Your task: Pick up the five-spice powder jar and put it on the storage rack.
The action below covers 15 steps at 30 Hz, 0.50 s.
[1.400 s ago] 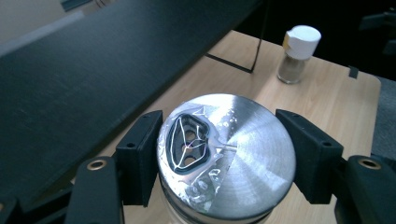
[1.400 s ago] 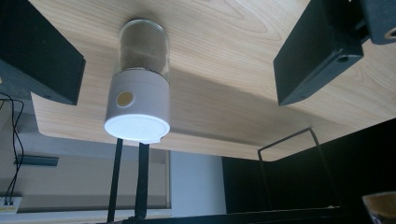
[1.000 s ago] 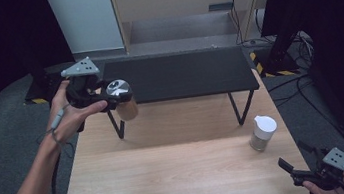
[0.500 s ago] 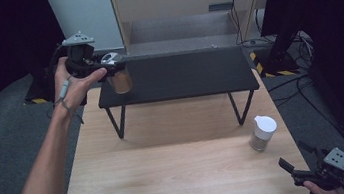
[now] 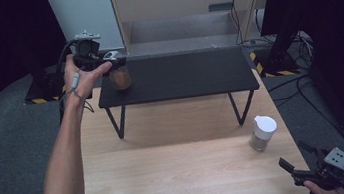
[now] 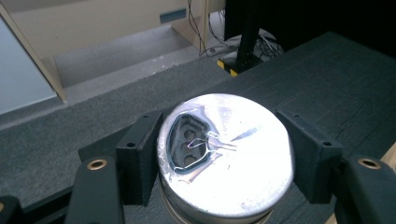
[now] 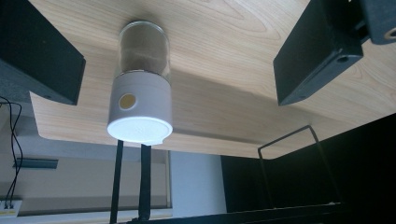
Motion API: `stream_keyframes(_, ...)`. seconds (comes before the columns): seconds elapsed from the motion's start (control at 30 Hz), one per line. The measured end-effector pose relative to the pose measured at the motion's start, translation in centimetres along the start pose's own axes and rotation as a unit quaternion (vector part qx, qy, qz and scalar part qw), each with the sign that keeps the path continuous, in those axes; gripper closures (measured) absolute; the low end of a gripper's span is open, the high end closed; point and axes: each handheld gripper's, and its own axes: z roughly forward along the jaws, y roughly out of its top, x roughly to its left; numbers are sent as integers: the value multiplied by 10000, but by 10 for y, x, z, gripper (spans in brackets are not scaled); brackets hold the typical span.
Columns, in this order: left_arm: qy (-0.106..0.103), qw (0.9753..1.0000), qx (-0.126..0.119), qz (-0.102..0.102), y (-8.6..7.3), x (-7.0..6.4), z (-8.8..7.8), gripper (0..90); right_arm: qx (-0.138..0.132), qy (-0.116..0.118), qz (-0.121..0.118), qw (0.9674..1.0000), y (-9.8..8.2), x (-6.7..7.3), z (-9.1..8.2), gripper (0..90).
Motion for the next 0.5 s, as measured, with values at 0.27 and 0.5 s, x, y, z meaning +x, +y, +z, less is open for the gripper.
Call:
stream_keyframes(0.27, 5, 9999, -21, -154, -12, 6, 9, 338, 4, -2, 10, 10000, 0, 0, 1, 26)
stream_keyframes(0.5, -10, 9999, -80, -85, -16, 6, 10, 329, 13, -11, 12, 10000, 0, 0, 1, 26)
